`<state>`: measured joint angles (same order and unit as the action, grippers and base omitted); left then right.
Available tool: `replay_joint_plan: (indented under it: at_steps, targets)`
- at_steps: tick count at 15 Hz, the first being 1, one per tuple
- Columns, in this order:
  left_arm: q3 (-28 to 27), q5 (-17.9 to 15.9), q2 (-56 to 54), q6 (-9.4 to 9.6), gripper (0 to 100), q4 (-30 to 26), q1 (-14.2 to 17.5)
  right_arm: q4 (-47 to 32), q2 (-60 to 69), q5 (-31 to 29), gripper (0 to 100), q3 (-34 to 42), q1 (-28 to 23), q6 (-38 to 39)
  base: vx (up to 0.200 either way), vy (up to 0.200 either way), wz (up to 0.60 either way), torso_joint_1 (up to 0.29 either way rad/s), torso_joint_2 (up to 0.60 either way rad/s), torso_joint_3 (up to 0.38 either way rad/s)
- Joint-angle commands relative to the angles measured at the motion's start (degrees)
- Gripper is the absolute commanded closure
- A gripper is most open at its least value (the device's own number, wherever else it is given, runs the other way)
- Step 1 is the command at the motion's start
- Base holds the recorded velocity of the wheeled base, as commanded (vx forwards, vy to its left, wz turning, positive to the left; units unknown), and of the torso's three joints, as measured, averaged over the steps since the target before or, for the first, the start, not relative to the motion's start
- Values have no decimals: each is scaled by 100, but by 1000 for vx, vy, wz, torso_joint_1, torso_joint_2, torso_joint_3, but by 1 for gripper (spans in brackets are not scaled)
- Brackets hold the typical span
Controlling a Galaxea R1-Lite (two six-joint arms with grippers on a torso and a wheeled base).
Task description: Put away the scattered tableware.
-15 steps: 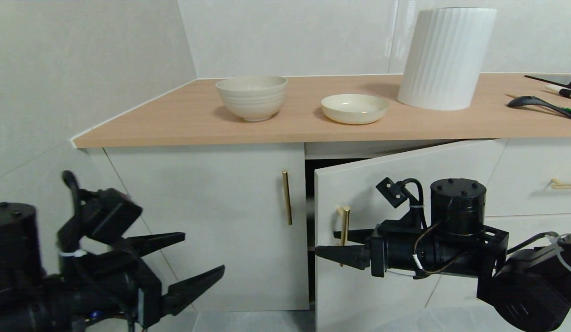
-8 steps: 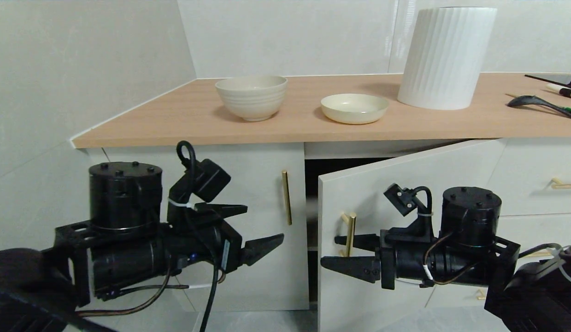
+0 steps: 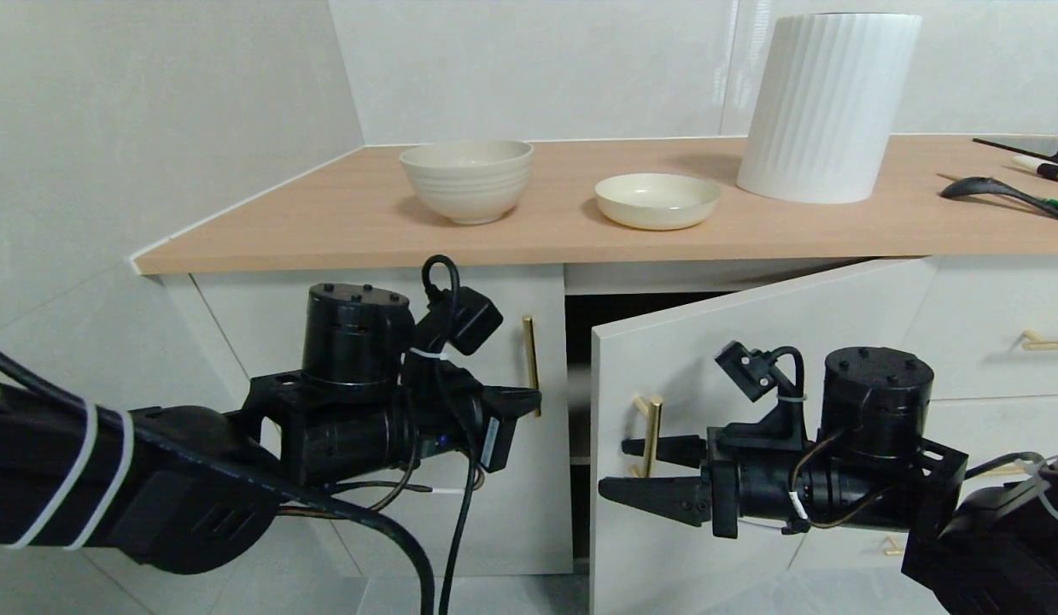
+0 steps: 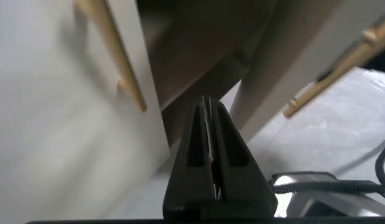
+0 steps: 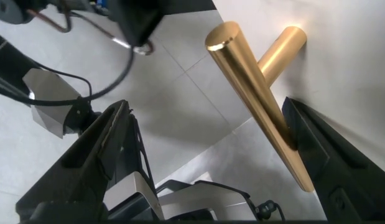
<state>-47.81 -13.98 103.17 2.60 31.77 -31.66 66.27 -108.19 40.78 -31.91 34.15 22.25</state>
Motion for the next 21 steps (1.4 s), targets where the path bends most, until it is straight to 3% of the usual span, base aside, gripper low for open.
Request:
replay_joint_plan:
  at_steps: [1,4,9,11,13,17,21]
  targets:
    - [-255,-34,309,-5,100,5,-25,0,-18,-17,0,1,-13,-1,0,0,0,0,0,0]
    - [-686,-254,669,-5,100,-13,-51,0,35,-8,0,45,-13,-1,0,0,0,0,0,0]
    - [-1134,-254,986,-14,100,22,-367,0,114,123,0,71,-92,-10,0,0,0,0,0,0]
    - [-1125,-254,933,-66,100,31,-490,9,132,132,0,71,-145,-10,0,0,0,0,0,0]
    - [-1108,-254,863,-295,100,49,-622,9,132,132,0,71,-154,-10,0,0,0,0,0,0]
    - [-1116,-245,872,-286,100,110,-736,9,123,123,0,71,-163,-10,0,0,0,0,0,0]
    - [-1108,-228,924,-295,100,110,-736,0,448,97,0,441,-514,-45,0,0,0,0,0,0]
